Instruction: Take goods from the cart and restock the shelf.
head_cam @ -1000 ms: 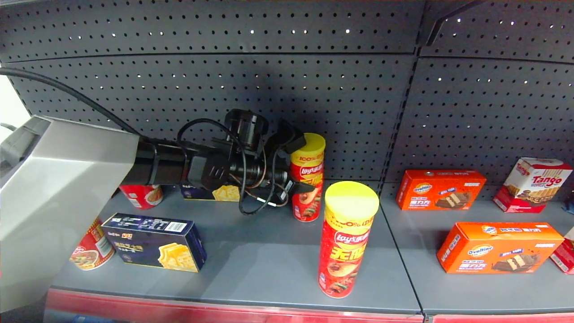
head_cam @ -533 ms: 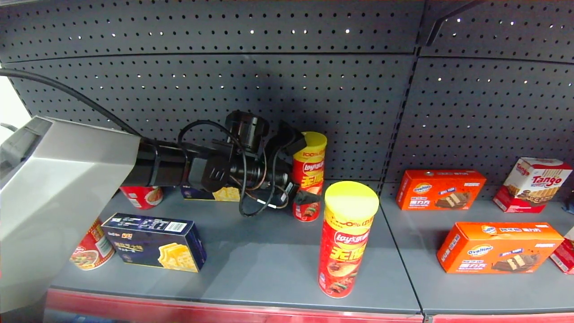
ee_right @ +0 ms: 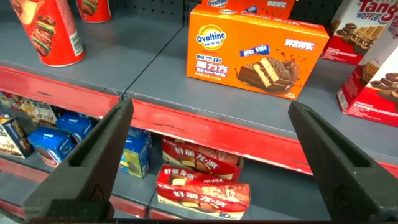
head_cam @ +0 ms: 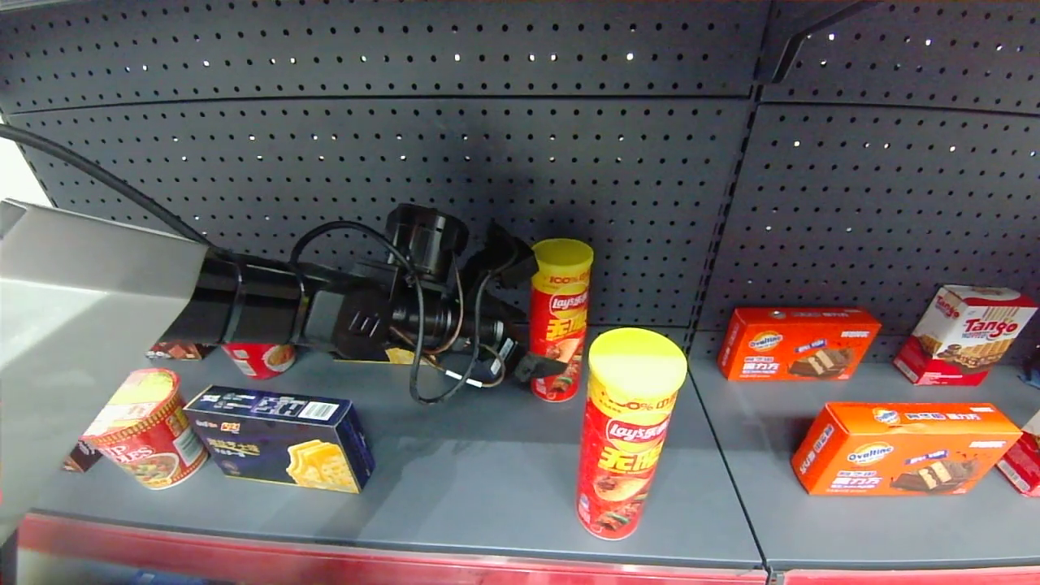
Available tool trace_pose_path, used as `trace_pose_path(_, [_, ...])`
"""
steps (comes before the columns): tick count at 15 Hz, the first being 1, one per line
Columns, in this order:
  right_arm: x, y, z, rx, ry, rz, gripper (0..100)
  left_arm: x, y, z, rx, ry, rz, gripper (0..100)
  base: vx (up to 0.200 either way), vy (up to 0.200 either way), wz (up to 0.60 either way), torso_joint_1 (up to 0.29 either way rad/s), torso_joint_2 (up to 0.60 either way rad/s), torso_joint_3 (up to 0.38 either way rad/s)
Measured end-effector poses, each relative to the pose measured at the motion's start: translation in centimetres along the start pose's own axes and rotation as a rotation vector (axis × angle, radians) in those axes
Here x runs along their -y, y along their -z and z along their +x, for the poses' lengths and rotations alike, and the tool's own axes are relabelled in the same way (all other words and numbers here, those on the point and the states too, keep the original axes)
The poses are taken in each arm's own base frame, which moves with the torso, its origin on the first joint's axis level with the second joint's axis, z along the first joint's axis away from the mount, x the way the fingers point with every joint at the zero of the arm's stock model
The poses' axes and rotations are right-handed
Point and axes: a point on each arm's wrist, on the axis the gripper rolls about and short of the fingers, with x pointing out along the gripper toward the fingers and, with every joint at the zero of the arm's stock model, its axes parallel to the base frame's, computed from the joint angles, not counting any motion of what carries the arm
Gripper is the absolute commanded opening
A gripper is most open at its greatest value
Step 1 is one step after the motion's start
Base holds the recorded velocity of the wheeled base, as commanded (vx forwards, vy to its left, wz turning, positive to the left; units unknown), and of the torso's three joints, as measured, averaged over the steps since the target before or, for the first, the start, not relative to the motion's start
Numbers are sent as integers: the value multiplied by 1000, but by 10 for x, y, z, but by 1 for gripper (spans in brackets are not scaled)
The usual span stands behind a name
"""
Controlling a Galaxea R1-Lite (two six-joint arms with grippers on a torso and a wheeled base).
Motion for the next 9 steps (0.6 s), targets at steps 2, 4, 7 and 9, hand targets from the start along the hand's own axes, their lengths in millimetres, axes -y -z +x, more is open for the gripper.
trace_pose_path(2, [0, 0, 0, -2, -1, 0, 100, 6, 3, -13, -30, -61, -6, 100, 0, 0, 0, 0, 0, 0])
trace_pose_path(4, [0, 0, 0, -1, -1, 1, 100, 7, 4, -25, -41, -103, -11, 100, 0, 0, 0, 0, 0, 0])
trace_pose_path(7, [0, 0, 0, -2, -2, 0, 100, 1, 2, -35, -20, -227, -26, 100, 0, 0, 0, 0, 0, 0])
trace_pose_path(9, [0, 0, 0, -2, -2, 1, 100, 2, -2, -35, 19, -291, -60, 100, 0, 0, 0, 0, 0, 0])
